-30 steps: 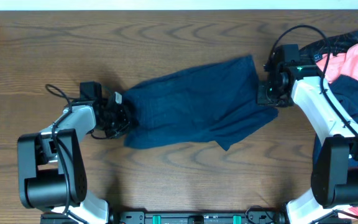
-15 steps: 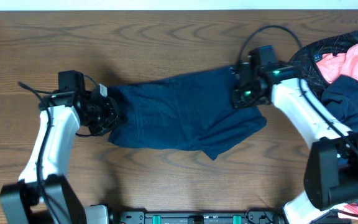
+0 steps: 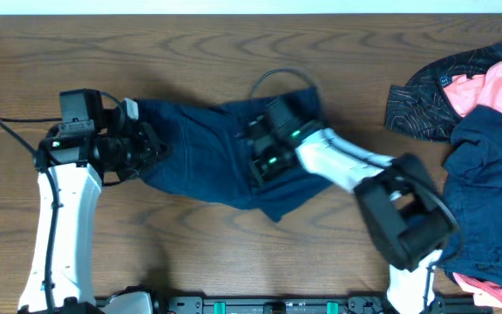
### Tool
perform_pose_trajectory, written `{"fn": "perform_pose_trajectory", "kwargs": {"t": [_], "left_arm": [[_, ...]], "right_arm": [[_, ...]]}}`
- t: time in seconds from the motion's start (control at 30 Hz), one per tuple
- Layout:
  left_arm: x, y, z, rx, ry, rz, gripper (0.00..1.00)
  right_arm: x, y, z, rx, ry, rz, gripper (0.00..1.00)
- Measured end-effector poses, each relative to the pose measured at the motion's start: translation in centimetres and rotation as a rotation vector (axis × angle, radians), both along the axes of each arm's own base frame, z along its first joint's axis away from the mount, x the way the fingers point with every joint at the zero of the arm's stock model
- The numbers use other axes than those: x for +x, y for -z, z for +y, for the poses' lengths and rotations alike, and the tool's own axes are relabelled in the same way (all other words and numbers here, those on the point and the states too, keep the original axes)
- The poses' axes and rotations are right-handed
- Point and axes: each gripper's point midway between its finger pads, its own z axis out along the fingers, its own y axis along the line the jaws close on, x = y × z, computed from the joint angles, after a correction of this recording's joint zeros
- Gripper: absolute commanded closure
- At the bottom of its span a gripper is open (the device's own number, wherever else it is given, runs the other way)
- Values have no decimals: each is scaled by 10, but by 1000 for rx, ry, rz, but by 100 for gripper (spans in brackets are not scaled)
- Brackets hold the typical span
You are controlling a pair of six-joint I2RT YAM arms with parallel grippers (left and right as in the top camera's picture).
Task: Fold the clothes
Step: 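Carry the right end of the jeans leftward toward the left gripper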
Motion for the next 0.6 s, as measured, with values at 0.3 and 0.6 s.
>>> {"fn": "perform_pose_trajectory", "kwargs": {"t": [0.3,0.6], "left_arm": [[10,-34,-18,-142,11,-59,94],[11,-39,-22,-178,19,-65,94]], "right_arm": [[-29,-4,84,149,-109,-100,90],[-22,0,54,65,-39,-20,78]]}}
